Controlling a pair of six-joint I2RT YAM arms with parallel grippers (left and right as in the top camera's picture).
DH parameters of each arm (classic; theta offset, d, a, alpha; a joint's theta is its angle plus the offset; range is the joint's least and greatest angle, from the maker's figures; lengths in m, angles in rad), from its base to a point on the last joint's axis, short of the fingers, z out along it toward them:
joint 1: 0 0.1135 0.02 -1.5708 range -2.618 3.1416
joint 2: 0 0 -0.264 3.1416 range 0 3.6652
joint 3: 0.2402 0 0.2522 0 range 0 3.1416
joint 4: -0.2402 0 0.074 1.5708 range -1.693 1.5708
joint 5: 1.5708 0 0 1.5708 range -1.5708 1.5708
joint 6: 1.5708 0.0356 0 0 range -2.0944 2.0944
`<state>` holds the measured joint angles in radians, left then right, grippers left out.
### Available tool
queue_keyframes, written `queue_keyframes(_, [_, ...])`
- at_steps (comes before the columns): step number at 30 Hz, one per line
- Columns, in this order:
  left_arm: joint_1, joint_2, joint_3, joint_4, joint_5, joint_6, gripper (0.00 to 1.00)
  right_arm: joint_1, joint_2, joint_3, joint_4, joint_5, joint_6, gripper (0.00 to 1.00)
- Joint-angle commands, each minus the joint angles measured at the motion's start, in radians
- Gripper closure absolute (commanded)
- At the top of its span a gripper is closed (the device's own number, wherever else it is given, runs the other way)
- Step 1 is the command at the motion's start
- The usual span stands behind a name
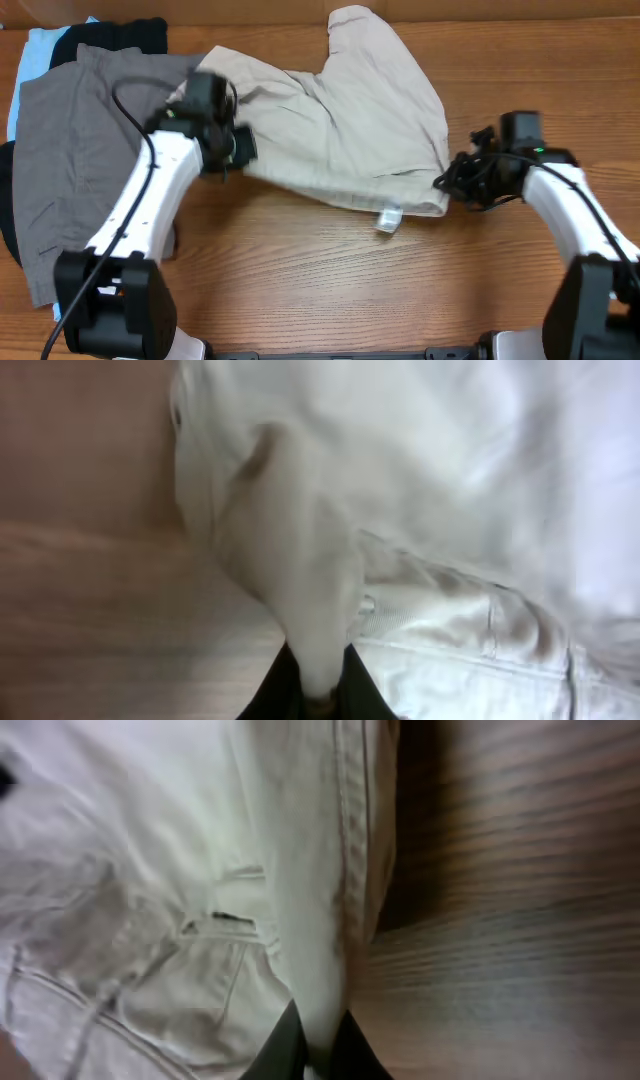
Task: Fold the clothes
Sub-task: 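Lift the shorts by the waistband and lay them flat, pulling apart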
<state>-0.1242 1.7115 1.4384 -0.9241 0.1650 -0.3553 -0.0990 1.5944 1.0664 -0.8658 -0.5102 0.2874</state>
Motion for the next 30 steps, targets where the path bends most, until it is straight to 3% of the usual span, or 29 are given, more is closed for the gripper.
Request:
queue_keyframes(1, [0.015, -0.013, 0.224, -0.056, -0.015, 0.046, 0.96, -0.061, -0.105, 0.166, -0.094, 0.001, -0.080, 0.96])
queue_keyframes(10, [0.015, -0.013, 0.857, -0.258, -0.021, 0.117, 0.96, -0.271, -0.153, 0.786, -0.500, 0.023, -0.166, 0.96])
queue_keyframes(17, [0.015, -0.028, 1.209, -0.423, -0.112, 0.125, 0.96, -0.409, -0.154, 1.139, -0.705, 0.023, -0.209, 0.96])
queue_keyframes(22, [0.015, -0.092, 1.304, -0.551, -0.150, 0.125, 0.96, -0.451, -0.171, 1.279, -0.828, 0.023, -0.240, 0.96])
queue_keyframes(30, [0.013, -0.156, 1.303, -0.765, -0.150, 0.116, 0.96, -0.451, -0.333, 1.257, -0.828, 0.043, -0.200, 0.96])
